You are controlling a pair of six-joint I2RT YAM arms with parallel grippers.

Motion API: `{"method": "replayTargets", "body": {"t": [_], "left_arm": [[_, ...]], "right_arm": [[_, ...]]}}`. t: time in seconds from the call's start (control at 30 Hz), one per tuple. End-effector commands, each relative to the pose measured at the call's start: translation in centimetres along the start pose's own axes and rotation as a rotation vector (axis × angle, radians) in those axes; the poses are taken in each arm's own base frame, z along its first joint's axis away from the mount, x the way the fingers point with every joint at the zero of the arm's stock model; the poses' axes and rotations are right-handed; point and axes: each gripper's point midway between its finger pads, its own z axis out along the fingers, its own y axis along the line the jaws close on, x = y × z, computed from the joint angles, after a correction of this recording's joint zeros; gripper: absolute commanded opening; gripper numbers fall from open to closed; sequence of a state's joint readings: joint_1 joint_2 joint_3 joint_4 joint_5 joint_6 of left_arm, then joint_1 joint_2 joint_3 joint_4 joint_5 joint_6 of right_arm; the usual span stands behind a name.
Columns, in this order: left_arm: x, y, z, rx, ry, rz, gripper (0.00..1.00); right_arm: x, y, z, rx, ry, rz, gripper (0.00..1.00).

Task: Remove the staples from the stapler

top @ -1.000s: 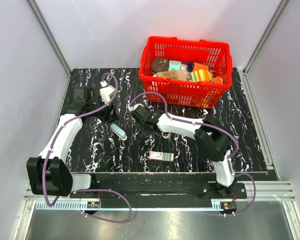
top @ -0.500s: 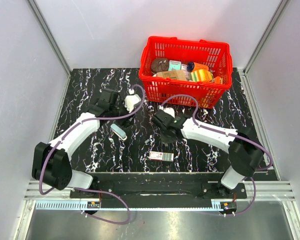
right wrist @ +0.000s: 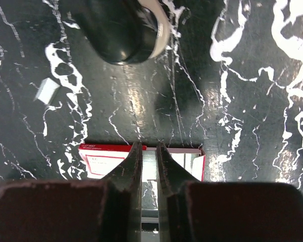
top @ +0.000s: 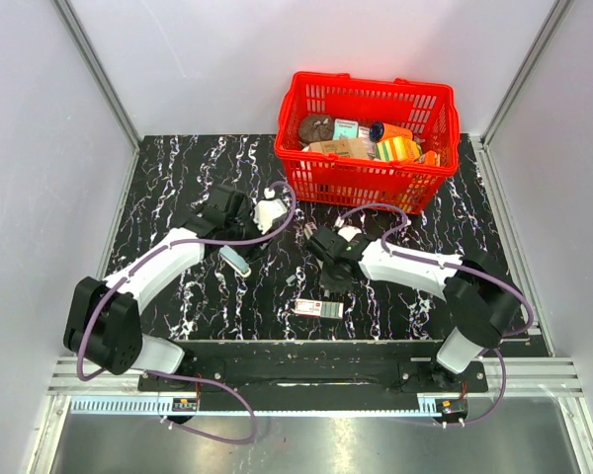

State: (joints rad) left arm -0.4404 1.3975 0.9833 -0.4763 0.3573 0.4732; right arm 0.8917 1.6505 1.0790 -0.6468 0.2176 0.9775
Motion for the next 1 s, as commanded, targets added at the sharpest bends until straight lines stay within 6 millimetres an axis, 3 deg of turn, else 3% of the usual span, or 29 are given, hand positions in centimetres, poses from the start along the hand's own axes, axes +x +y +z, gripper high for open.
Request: {"method": "replayTargets", "body": {"t": [0.0,0.27,0.97], "left_arm": [[-1.0,0.7,-1.0,-0.059,-0.048,0.030,0.53],[-1.0,0.6,-1.8,-0.077,-0.062,0.042,0.53],[-1.1,0.4,-2.8,-0.090,-0.082,0.050,0.52]], "right_arm": [[0.3,0.2,0.1,0.027,-0.050,0.144,0.00],[1.7,-0.1,0.0,0.155,-0.079,0.141,0.00],[2.7,-0.1,0.7,0.204,-0.101,0.066,0.00]]}}
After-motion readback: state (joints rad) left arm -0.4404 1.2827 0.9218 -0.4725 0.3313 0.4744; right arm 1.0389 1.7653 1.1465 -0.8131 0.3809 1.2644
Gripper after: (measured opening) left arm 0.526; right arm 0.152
